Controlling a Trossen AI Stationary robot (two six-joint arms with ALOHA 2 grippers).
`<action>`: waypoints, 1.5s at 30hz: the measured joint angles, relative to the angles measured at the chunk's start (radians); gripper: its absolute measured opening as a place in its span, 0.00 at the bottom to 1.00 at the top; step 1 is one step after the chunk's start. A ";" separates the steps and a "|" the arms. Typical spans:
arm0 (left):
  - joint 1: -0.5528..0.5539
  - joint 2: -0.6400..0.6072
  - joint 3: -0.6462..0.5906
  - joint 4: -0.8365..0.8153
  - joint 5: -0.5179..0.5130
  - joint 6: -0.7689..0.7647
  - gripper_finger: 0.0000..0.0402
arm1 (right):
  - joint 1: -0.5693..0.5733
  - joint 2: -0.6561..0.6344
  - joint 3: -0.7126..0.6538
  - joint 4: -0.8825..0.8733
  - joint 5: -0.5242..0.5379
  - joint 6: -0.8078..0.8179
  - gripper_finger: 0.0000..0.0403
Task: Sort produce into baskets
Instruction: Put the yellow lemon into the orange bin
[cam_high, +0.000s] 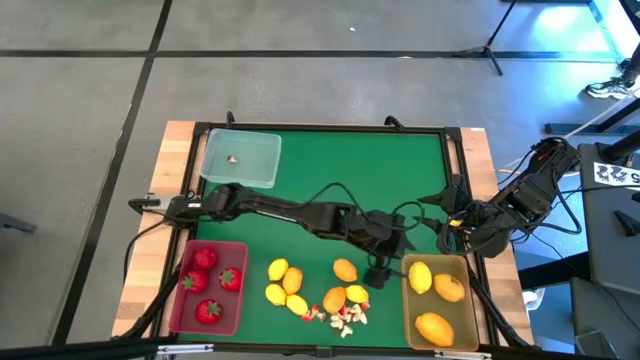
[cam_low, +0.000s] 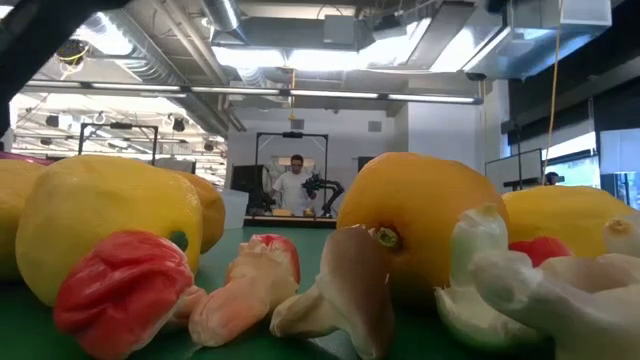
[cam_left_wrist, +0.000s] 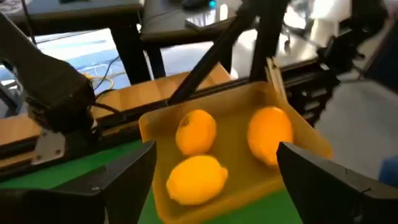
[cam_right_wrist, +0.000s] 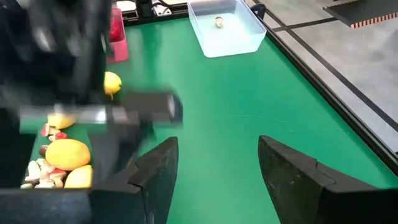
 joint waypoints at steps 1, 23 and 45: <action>-0.003 -0.029 -0.001 -0.074 0.000 0.010 0.80 | 0.000 0.000 0.000 0.000 0.000 0.000 0.55; -0.169 -0.656 -0.058 -1.012 -0.276 -0.293 0.70 | 0.000 0.000 0.000 0.005 0.000 0.001 0.55; -0.404 -1.332 -1.405 -0.245 -0.721 -0.840 0.70 | 0.000 0.000 0.000 0.032 0.002 0.004 0.55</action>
